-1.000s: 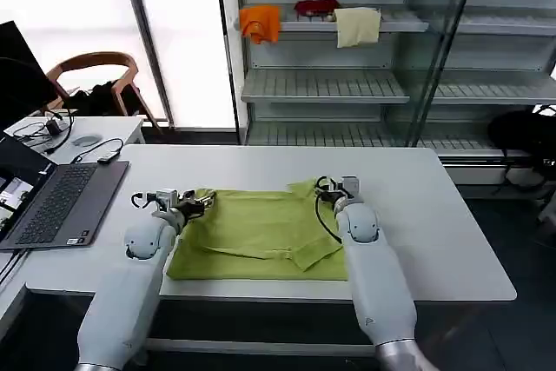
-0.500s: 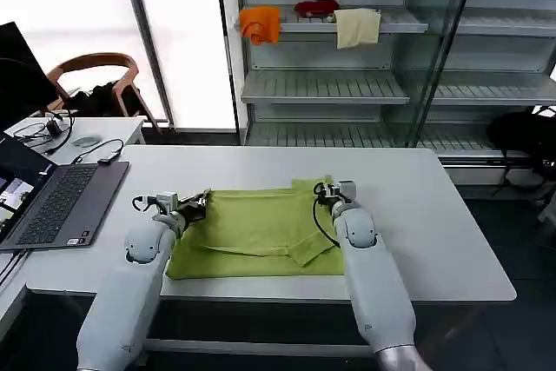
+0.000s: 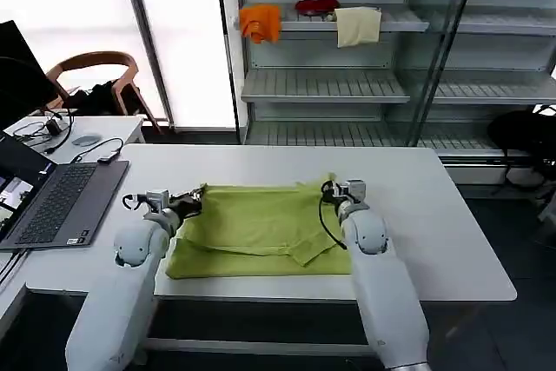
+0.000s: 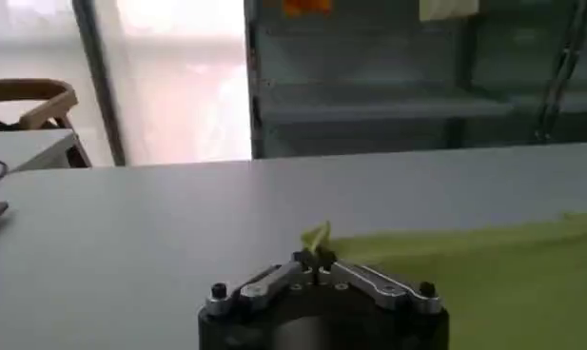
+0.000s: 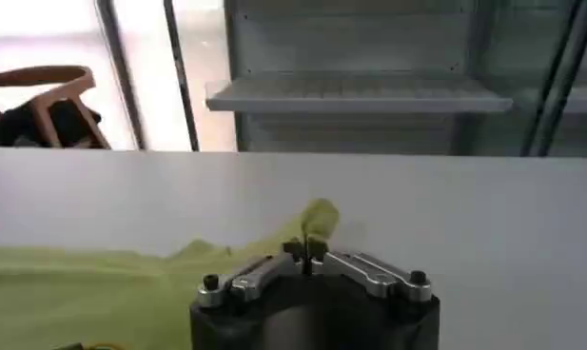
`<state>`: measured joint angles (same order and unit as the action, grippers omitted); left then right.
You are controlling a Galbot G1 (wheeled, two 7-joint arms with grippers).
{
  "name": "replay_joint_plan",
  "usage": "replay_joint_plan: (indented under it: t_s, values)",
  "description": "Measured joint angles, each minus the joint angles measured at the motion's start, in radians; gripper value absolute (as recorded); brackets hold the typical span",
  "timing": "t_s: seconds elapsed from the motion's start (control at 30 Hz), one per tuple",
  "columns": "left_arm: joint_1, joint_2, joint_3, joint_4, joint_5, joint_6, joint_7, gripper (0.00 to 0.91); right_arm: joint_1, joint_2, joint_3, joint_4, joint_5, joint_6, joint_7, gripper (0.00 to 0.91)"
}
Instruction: Fold and organize the clothes.
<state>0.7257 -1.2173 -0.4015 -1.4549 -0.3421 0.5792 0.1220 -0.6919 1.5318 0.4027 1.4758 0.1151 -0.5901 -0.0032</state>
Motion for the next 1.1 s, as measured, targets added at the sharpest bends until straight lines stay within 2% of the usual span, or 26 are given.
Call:
replay_joint_plan:
  t_s: [0.57, 1.1]
  values:
    - [0.204, 0.029, -0.064, -0.233, -0.023, -0.01, 0.028, 0.0, -0.285, -0.027, 0.035, 0.299, -0.004, 0.007, -0.035, 0.0]
    - [0.352, 0.027, -0.1, -0.34, 0.057, -0.029, 0.049, 0.01, -0.427, -0.019, 0.04, 0.395, -0.034, 0.01, -0.046, 0.0]
